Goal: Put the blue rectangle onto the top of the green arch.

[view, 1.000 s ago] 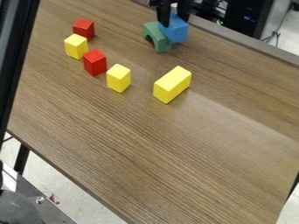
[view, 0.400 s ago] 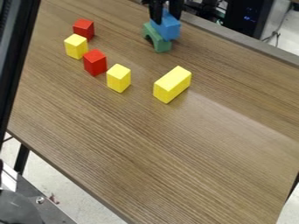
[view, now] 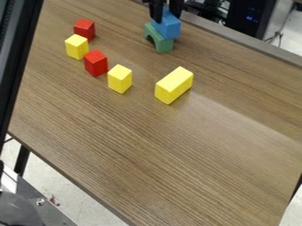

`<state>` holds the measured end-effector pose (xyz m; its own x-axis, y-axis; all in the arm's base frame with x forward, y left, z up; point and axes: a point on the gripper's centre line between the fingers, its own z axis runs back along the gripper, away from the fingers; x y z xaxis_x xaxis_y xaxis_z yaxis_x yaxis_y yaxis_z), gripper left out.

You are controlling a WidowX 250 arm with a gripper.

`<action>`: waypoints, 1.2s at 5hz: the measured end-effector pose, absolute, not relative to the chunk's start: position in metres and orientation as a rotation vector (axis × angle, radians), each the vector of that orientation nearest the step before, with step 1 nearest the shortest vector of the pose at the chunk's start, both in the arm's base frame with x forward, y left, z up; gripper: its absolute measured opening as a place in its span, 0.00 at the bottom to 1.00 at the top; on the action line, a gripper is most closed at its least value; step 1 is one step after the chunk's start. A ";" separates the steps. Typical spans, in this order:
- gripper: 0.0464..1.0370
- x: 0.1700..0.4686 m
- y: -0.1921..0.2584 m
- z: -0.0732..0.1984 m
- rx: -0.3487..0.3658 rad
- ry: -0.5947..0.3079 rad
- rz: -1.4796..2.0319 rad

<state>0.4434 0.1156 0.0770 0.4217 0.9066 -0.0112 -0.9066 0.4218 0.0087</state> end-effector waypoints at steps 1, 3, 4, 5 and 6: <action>0.50 0.444 0.120 0.077 0.002 0.013 1.144; 0.50 0.443 0.123 0.077 0.009 0.011 1.149; 0.50 0.442 0.124 0.076 0.009 0.018 1.152; 0.50 0.440 0.124 0.075 0.008 0.021 1.152; 0.50 0.439 0.123 0.074 0.008 0.025 1.152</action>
